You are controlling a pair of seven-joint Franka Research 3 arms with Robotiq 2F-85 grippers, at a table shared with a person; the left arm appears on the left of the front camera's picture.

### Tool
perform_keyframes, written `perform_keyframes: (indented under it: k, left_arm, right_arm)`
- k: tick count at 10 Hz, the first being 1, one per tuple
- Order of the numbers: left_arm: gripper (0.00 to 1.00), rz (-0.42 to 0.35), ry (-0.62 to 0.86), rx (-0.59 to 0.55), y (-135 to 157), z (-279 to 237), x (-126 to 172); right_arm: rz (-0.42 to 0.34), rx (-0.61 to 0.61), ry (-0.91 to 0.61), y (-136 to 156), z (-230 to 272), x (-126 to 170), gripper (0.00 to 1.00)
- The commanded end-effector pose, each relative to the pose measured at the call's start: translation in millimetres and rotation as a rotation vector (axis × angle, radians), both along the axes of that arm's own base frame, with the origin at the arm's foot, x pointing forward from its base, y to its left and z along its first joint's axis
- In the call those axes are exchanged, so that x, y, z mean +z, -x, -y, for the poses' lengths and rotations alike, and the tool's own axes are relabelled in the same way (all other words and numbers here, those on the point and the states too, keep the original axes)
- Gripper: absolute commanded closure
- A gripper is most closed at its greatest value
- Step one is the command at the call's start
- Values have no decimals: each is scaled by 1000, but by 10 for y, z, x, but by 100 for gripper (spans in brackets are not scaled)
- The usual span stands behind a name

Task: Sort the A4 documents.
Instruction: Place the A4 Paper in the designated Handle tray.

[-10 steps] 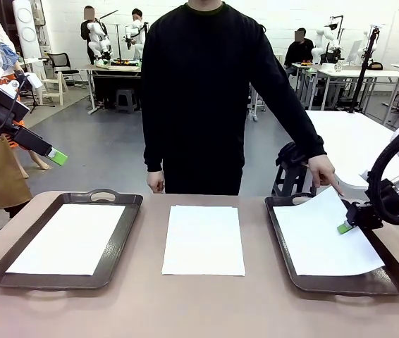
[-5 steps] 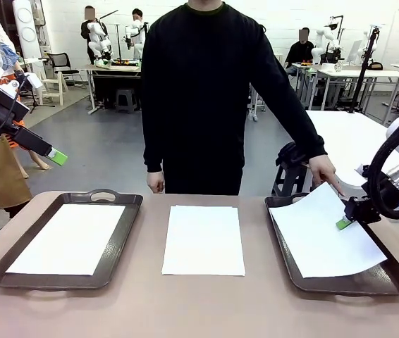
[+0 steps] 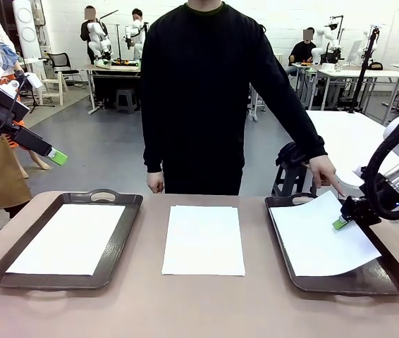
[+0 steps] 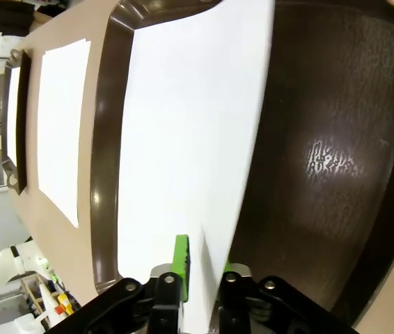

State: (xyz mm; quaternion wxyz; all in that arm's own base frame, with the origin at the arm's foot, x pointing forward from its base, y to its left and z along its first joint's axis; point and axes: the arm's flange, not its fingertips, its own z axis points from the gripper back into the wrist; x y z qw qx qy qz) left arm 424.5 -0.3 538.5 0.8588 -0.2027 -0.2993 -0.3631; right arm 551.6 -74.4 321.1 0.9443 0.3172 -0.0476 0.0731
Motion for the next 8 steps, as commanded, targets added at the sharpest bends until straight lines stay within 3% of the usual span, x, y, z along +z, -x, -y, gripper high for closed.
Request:
perform_keyframes:
  k: [1, 7, 8]
  left_arm:
    - [0, 13, 11, -11, 0, -1, -8]
    - [0, 13, 11, -11, 0, -1, -8]
    - [0, 13, 11, -11, 0, -1, -8]
  right_arm:
    - [-11, -8, 53, 39, 15, 69, 60]
    - [22, -64, 303, 143, 98, 388, 2]
    - [24, -67, 297, 152, 113, 413, 0]
